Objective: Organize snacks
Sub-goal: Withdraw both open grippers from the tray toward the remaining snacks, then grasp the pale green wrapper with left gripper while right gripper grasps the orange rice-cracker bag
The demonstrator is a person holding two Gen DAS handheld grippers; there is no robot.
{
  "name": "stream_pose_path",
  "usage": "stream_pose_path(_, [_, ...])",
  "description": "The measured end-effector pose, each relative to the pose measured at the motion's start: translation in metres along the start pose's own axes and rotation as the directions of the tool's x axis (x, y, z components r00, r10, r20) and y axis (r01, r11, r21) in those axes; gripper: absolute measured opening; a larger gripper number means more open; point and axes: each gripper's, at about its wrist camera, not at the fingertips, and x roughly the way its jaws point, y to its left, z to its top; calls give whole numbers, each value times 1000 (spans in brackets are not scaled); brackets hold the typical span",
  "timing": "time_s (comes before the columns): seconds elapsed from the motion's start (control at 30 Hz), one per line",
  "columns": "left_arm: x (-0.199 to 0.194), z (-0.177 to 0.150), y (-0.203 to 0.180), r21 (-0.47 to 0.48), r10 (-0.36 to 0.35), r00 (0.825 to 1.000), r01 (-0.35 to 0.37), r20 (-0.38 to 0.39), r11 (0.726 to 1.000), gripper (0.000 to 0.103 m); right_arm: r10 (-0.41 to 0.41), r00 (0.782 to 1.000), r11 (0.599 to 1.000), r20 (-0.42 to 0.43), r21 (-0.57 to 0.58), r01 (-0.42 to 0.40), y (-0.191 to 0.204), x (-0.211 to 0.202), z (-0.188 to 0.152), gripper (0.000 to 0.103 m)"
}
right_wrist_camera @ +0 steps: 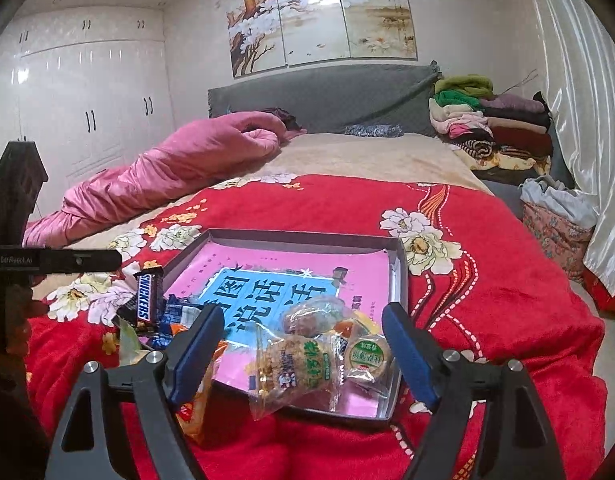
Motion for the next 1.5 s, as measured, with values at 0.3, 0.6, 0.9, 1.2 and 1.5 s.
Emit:
stream_pose_path(0.3, [1,-11,-13,57,4,999,-2,-36,998,78,28,999,1000,-19,1,-28,11,-6,-4,81])
stream_pose_path(0.6, [2,-25,-15,61,6,996,0,-87,998,78,65,996,998,-58,-1,-65,28,-8,-12,82])
stream_pose_path(0.9, [3,-35,-15,55,13,992,-6,-127,998,78,105,986,994,-127,23,-103,43,-4,-24,82])
stream_pose_path(1.2, [3,-42,-16,52,26,987,-18,-160,998,78,134,974,989,-181,85,-121,43,0,-34,82])
stream_pose_path(1.5, [5,-51,-10,12,32,979,-30,-201,999,78,174,958,981,-230,124,-148,48,8,-44,82])
